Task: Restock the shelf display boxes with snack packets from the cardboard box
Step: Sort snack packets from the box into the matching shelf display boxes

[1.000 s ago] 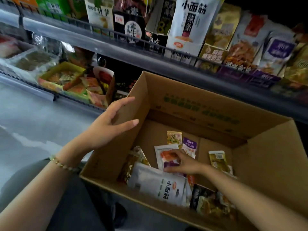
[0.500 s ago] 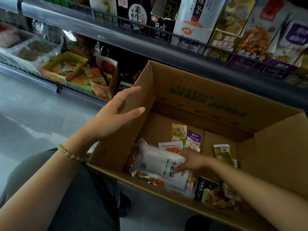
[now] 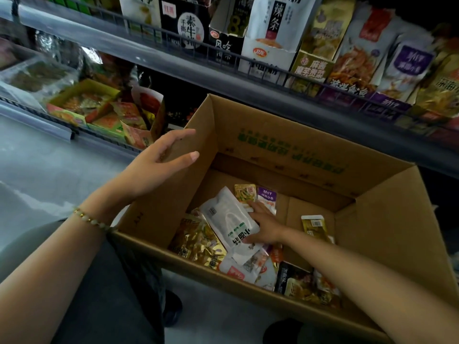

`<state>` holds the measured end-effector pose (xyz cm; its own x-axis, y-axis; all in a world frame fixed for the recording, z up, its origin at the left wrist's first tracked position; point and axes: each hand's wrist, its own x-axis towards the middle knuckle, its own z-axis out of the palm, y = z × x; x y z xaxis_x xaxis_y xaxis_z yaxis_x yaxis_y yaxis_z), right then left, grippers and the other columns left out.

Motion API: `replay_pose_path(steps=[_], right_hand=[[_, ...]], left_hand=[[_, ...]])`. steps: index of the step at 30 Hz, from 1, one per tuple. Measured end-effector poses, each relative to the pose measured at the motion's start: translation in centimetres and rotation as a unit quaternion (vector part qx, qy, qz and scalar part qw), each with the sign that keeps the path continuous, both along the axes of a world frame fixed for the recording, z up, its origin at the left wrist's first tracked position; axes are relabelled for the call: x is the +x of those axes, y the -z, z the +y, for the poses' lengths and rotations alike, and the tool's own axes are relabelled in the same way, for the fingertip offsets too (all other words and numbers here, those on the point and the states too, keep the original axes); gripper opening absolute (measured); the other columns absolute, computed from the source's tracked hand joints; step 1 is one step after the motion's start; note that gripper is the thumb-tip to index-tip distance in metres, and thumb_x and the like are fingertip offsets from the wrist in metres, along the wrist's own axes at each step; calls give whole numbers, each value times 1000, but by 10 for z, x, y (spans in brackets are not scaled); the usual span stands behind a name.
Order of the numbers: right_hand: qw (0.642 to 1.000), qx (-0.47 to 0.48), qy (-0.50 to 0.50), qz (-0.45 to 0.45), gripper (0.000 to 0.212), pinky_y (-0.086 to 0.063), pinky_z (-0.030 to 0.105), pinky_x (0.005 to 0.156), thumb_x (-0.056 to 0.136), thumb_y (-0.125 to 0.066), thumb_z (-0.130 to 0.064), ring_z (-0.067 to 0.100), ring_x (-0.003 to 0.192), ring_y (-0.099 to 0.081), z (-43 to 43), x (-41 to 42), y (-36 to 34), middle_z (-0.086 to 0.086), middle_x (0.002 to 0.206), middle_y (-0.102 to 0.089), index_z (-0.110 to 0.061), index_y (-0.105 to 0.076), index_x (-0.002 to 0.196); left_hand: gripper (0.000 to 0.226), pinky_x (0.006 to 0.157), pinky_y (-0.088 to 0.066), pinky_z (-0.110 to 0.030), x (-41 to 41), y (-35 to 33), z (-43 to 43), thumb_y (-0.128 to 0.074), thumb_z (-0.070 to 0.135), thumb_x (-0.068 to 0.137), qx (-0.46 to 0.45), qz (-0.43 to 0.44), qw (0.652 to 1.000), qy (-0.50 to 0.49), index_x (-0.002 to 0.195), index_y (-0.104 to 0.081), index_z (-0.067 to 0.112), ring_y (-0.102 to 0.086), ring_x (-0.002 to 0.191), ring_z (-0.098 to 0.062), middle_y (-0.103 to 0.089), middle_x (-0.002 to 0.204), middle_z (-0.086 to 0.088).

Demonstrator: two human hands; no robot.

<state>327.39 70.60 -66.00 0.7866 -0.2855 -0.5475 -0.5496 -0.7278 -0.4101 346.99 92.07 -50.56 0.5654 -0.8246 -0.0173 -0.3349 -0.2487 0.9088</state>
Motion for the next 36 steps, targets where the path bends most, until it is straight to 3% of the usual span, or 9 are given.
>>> replay_pose_path(steps=[8,12,15,19,23,27,31,33,36], right_hand=[[997,4,78,-4,95,-33,41,110,62,-87,-37,25,134,-26,-7,9,13,4,144,-23,-22,-29,136],[974,122,193,-12,105,-46,41,99,64,-88,-27,27,123,-46,-3,4,20,6,136,-41,-21,-14,139],[954,170,245,-29,94,-49,39,95,65,-88,-22,25,117,-50,-5,1,15,7,133,-46,-19,-23,133],[914,263,303,-59,77,-53,19,64,72,-80,0,16,96,-57,-2,-10,-18,2,121,-52,-17,-33,130],[903,290,301,-99,64,-59,29,72,73,-78,-1,20,93,-68,-7,-31,-71,9,117,-66,-19,-51,127],[845,355,344,-206,57,-60,36,70,65,-76,-5,26,88,-72,-23,-47,-134,12,102,-73,-13,-58,118],[760,419,378,-322,85,-59,32,63,40,-95,-19,24,85,-72,-36,-53,-170,13,101,-73,-10,-58,117],[740,425,374,-363,94,-59,32,63,27,-98,-27,25,86,-72,-37,-54,-180,14,103,-73,-13,-60,113],[734,413,379,-383,69,-59,33,66,54,-86,-17,24,90,-72,-41,-59,-187,12,105,-72,-14,-58,117]], left_hand=[[63,92,-42,-18,-1,-1,-4,-53,51,78,0,-5,1000,-5,139,-42,39,-43,124,-5,-43,138,15],[61,99,-45,-31,2,1,-4,-54,53,78,-3,-3,1000,-5,137,-43,41,-45,126,-9,-44,139,14],[59,101,-40,-29,5,5,-3,-55,55,80,-4,-12,1000,-6,136,-44,42,-42,129,-7,-44,140,16],[59,102,-42,-30,8,6,-3,-58,64,80,-9,-10,1000,6,135,-45,45,-42,128,-3,-45,138,19],[68,101,-40,-33,4,-9,-6,-53,60,85,8,-134,989,-54,145,-34,33,-38,131,-12,-39,144,6],[79,111,-31,-38,-22,-44,-31,-52,63,79,-3,-184,983,-21,147,-26,32,-29,137,-9,-32,150,8],[105,105,-39,-29,-63,-58,-83,-61,67,67,161,-51,978,126,150,-18,19,-48,128,-12,-44,146,1],[74,90,-53,-25,-73,-60,-104,-65,52,78,203,74,952,218,138,-37,19,-66,104,-11,-65,120,3],[28,80,-58,-25,-83,-54,-125,-67,26,87,142,135,940,278,114,-58,25,-71,96,-14,-72,108,3]])
